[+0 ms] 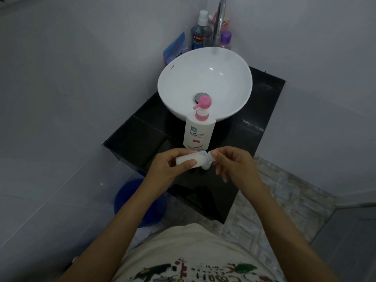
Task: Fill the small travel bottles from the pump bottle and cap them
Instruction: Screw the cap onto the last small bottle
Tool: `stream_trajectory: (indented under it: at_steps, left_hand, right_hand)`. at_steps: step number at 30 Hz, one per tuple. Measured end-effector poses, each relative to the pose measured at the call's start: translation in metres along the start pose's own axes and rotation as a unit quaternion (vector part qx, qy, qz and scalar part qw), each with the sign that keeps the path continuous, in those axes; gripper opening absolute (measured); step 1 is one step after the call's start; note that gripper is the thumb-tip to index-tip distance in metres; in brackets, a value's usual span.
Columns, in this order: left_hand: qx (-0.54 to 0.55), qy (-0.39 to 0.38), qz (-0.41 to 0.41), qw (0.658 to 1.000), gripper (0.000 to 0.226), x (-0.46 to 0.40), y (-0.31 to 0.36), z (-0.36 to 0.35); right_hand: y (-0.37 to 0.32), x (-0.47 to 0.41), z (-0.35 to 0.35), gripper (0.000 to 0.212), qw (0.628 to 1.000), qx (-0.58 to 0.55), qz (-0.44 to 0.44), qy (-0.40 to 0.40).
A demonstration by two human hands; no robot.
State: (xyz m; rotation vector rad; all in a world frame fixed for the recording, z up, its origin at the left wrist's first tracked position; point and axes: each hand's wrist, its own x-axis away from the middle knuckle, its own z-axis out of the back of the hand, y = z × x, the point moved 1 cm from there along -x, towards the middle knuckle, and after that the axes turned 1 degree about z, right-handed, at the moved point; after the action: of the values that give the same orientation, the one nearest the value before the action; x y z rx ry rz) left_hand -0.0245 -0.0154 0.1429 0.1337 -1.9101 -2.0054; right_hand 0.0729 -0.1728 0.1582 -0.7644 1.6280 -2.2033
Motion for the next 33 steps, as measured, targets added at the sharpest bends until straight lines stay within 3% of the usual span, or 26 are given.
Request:
stream_trajectory:
  at_steps: [8,14,19,26,33]
  left_hand:
    - [-0.033,-0.011,-0.01,0.999,0.025,-0.002,-0.005,0.003]
    - [-0.111,-0.035,0.008,0.993,0.032,-0.004,-0.016,0.008]
    - [-0.157,-0.059,0.017,0.986,0.045,-0.003,-0.023,0.004]
    - [-0.217,-0.019,0.017,0.976,0.035,-0.005,-0.025,0.006]
    - [-0.22,0.049,0.079,0.971,0.032,-0.037,-0.062,0.014]
  right_hand:
    - [0.002,-0.003,-0.004,0.019,0.999,0.04,0.008,0.024]
    - [0.001,-0.005,-0.01,0.007,0.996,0.075,0.049,0.011]
    - [0.001,-0.005,-0.015,0.021,0.99,0.116,0.079,0.008]
    - [0.008,-0.006,-0.013,0.012,0.983,0.161,0.084,0.009]
    - [0.021,-0.007,-0.004,0.035,0.97,0.24,0.044,0.016]
